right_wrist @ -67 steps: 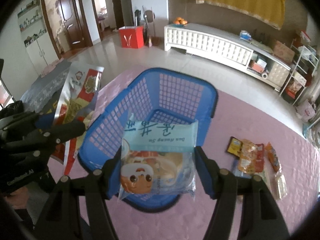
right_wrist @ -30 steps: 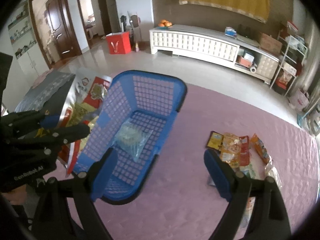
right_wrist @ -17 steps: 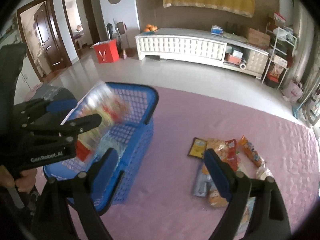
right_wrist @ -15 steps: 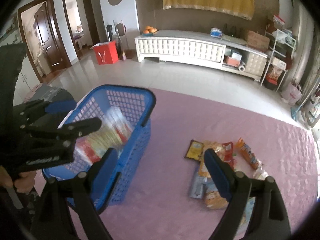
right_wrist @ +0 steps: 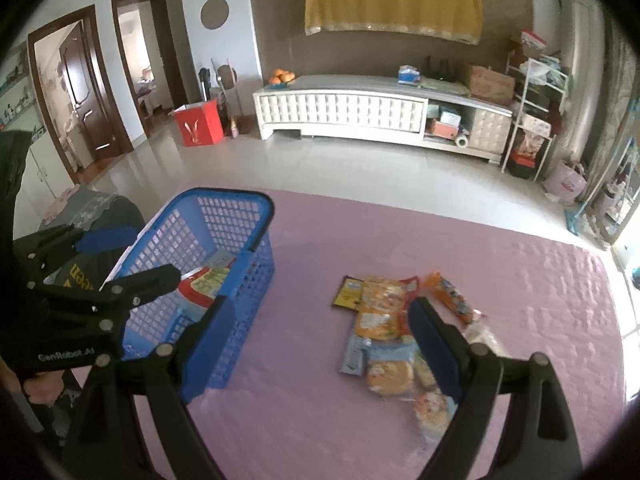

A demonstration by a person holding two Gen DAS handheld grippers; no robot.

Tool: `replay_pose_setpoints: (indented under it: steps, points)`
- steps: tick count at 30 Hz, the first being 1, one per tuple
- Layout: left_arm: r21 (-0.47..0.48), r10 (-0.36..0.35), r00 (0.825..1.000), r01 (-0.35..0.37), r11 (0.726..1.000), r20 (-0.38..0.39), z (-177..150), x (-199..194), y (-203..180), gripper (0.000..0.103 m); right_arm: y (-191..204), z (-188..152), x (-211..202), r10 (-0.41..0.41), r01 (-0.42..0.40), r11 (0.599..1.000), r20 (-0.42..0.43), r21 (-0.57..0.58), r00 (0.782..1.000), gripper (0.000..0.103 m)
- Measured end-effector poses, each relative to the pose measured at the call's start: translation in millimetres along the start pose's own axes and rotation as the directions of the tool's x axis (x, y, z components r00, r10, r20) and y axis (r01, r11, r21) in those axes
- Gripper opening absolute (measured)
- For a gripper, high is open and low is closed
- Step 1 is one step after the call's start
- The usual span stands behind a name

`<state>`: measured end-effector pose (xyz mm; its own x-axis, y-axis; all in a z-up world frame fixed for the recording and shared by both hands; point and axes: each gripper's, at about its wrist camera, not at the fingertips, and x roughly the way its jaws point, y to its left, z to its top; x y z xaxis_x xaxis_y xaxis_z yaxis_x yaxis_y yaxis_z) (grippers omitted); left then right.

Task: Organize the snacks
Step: 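Grasp another light-blue bread pack from the snack pile with the right gripper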

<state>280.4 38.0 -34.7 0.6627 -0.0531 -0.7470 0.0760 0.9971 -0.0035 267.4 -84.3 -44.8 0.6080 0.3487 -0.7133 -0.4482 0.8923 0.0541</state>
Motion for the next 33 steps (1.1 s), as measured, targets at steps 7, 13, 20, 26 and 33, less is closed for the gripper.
replay_pose_setpoints:
  steps: [7,13,20,26,33]
  points:
    - [0.020,-0.038,0.999,0.038,0.999,-0.002,-0.5,-11.7,-43.6,0.072,-31.5,-6.0,-26.4,-0.026,0.025,0.999,0.022,0.032,0.999,0.091]
    - [0.055,-0.085,0.996,0.085,0.995,-0.009,-1.8,-6.8,-82.1,0.080,-60.8,-23.6,-31.9,-0.050,0.050,0.997,0.001,0.056,0.999,0.091]
    - [0.093,-0.106,0.992,0.113,0.989,-0.073,-12.7,17.5,-121.0,0.081,-91.5,-52.6,-21.4,-0.047,0.052,0.996,-0.067,0.076,0.997,0.091]
    - [0.068,-0.128,0.980,0.139,0.988,-0.151,-34.6,51.0,-137.9,0.081,-103.3,-81.6,2.8,-0.037,0.042,0.999,-0.157,0.029,0.987,0.091]
    - [0.058,-0.110,0.967,0.126,0.990,-0.232,-59.1,87.2,-144.5,0.081,-122.3,-108.5,38.7,-0.003,0.014,0.999,-0.256,0.041,0.967,0.091]
